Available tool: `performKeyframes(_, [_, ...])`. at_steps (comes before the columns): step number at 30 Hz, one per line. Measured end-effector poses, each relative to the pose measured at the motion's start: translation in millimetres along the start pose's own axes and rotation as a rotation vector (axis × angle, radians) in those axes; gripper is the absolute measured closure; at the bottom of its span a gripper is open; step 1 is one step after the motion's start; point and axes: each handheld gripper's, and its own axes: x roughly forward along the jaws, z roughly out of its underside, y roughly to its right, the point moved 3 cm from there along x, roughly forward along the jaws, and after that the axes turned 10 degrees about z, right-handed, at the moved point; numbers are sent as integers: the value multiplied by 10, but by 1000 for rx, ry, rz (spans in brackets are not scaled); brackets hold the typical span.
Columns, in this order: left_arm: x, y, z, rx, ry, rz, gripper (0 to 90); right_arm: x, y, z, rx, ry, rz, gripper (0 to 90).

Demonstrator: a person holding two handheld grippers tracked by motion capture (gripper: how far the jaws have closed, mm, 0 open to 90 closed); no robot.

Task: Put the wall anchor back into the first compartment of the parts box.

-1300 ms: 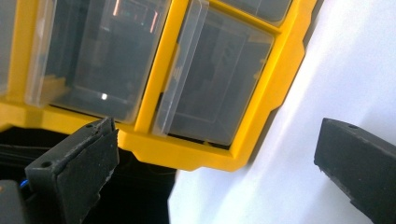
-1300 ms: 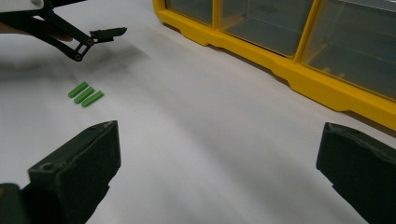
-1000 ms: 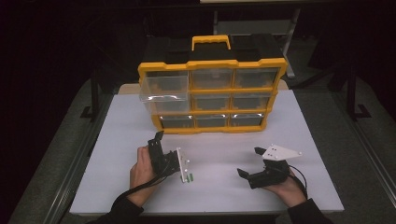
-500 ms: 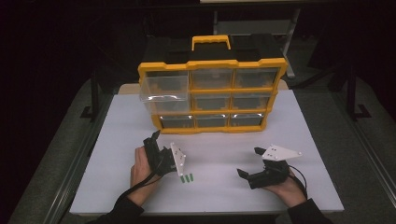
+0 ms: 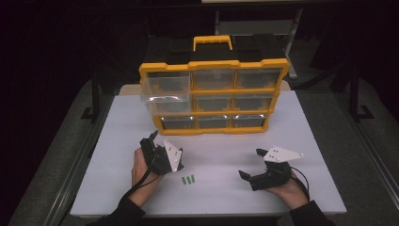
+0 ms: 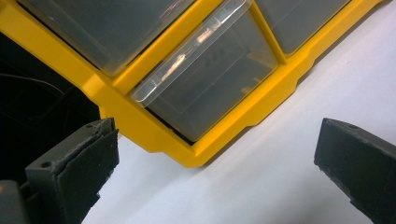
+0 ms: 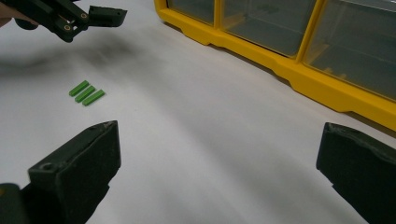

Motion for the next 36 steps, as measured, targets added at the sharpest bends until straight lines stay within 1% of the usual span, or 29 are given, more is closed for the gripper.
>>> performKeyframes(3, [0,-12,3,-33,3,19,0,-1,0,0,1,0,1,0])
performKeyframes(7, [-2,-42,8,-94,15,42,0,-2,-2,-1,-1,2,2,0])
performKeyframes(8, [-2,-41,9,-117,24,47,0,-2,-2,0,-1,0,2,0])
performKeyframes(10, [-8,-49,8,-128,31,54,0,-1,-1,1,1,-1,1,0])
performKeyframes(12, [-12,-52,5,-130,41,54,0,0,-2,1,-1,-1,2,0])
performKeyframes(16, [-20,-67,0,-169,64,67,0,5,-5,2,0,-1,1,0])
performKeyframes(17, [-21,-72,1,-184,70,72,0,4,-12,5,7,-7,-1,0])
performKeyframes(20, [-23,-99,6,-227,80,89,0,7,-17,6,7,-9,-3,0])
performKeyframes(22, [-20,-112,12,-268,89,102,0,6,-16,6,8,-9,-4,0])
performKeyframes(23, [-21,-126,18,-282,95,111,0,6,-14,7,7,-8,-3,0])
performKeyframes(24, [-18,-135,21,-304,106,121,0,6,-12,7,6,-8,-2,0])
performKeyframes(25, [-13,-139,24,-333,120,133,0,8,-8,7,2,-5,-1,0])
performKeyframes(26, [-9,-155,28,-349,129,141,0,7,-8,7,5,-6,-2,0])
performKeyframes(27, [-8,-173,37,-364,131,151,0,7,-8,6,4,-6,-2,0])
performKeyframes(29, [-10,-195,50,-411,131,173,0,9,-13,6,4,-6,-3,0])
performKeyframes(30, [-8,-212,58,-417,134,178,0,9,-13,6,3,-6,-3,0])
performKeyframes(31, [-4,-213,60,-438,137,182,0,10,-14,7,2,-7,-3,0])
performKeyframes(32, [-8,-227,70,-435,133,184,0,9,-14,7,4,-7,-3,0])
performKeyframes(34, [-6,-234,72,-452,138,185,0,10,-12,6,4,-5,-3,0])
performKeyframes(36, [-5,-246,75,-465,140,197,0,7,-14,7,9,-9,-3,0])
